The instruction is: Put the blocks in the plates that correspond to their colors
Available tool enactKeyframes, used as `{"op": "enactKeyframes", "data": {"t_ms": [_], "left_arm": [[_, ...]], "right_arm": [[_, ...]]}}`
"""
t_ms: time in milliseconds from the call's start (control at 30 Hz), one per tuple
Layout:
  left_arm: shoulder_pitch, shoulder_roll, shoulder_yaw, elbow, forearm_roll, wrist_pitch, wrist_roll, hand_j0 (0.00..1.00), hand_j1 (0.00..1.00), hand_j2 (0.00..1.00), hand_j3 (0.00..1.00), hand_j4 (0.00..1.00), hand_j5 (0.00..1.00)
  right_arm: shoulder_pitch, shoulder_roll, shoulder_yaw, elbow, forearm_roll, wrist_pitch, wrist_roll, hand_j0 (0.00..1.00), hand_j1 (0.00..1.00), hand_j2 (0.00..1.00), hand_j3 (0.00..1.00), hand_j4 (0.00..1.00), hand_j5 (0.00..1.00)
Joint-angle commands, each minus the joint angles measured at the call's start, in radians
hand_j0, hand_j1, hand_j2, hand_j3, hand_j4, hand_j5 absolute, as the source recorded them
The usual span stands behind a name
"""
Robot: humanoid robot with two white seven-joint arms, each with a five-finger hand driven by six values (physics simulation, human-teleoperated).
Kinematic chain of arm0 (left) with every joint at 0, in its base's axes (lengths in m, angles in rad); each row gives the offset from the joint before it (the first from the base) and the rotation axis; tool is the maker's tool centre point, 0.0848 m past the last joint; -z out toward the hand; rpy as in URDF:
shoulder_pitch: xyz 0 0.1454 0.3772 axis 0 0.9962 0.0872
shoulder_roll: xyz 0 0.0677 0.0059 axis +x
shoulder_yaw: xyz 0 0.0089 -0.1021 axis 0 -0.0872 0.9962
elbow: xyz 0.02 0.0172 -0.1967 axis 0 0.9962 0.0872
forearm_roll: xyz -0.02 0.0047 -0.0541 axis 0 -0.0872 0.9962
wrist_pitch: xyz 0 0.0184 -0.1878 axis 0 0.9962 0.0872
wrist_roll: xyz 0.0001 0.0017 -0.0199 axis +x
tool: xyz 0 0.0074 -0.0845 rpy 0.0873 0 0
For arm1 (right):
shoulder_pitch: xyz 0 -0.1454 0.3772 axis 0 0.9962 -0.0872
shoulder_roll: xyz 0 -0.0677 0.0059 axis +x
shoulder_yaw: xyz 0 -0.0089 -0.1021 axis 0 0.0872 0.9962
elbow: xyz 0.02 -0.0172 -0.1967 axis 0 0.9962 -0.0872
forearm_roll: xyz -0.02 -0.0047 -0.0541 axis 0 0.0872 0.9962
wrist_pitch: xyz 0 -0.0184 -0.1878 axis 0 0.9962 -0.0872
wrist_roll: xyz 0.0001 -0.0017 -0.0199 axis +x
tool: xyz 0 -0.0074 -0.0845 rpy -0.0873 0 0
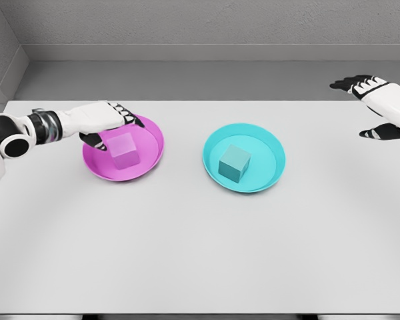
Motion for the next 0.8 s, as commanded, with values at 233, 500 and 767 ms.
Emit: {"op": "enactKeyframes", "data": {"t_ms": [233, 500, 767], "left_arm": [[0.003, 0.126, 0.009, -0.039, 0.172, 0.002, -0.002, 1.00, 1.00, 1.00, 1.00, 1.00, 1.00], [0.006, 0.263, 0.029, -0.033, 0.247, 0.002, -0.002, 1.00, 1.00, 1.00, 1.00, 1.00, 1.00], [0.081, 0.312, 0.105, -0.028, 0.248, 0.002, -0.003, 1.00, 1.00, 1.00, 1.00, 1.00, 1.00]], "right_arm": [[0.003, 0.005, -0.003, 0.005, -0.006, 0.002, 0.003, 1.00, 1.00, 1.00, 1.00, 1.00, 1.00], [0.009, 0.006, -0.001, 0.002, -0.007, 0.002, 0.001, 1.00, 1.00, 1.00, 1.00, 1.00, 1.00], [0.012, 0.005, -0.001, 0.007, -0.006, 0.002, 0.004, 1.00, 1.00, 1.00, 1.00, 1.00, 1.00]]}}
